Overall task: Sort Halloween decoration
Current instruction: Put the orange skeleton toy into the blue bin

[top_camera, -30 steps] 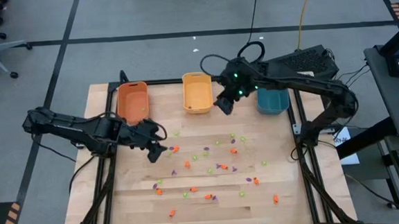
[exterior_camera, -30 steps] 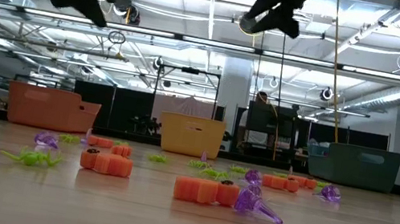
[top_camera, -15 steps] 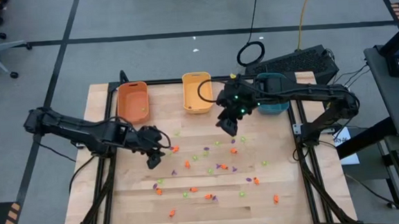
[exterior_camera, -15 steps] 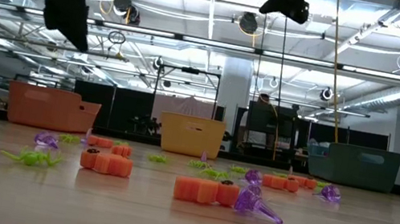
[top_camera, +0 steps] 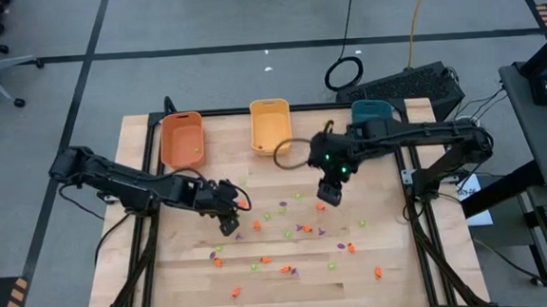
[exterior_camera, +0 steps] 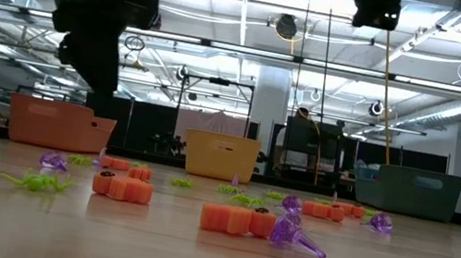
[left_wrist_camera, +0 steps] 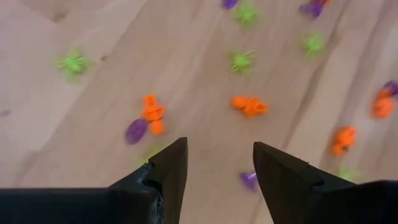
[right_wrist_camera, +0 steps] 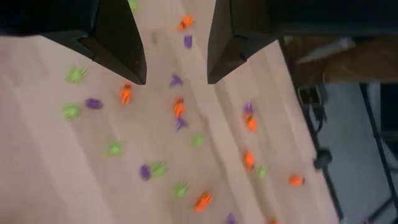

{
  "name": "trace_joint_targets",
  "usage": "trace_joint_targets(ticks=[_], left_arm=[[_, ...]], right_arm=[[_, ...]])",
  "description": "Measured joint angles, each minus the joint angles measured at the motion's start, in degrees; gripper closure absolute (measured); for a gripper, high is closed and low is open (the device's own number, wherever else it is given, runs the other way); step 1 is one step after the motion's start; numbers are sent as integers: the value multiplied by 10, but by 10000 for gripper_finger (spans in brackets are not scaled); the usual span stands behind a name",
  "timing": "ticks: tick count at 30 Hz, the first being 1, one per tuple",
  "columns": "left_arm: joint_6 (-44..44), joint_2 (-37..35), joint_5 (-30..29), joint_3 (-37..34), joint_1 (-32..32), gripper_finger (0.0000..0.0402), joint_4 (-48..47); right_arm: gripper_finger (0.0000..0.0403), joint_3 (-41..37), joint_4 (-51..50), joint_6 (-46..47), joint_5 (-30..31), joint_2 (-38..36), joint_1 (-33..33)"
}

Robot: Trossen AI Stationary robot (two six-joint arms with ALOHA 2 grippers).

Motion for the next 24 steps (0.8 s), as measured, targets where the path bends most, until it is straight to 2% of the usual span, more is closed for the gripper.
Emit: trace_joint_targets(ticks=[5,11,17,24], left_arm=[[-88,0,-1,0,-22,215,23],[-128,0,-1,0,-82,215,60],[-209,0,-24,0,-124,215,104],[-211,0,-37,0,-131,215,129]], right_arm=[[245,0,1,9,26,0,51],[245,0,1,28,74,0,107],[245,0,0,41,177,0,148],[245,-3,-15,67,202,0,154]])
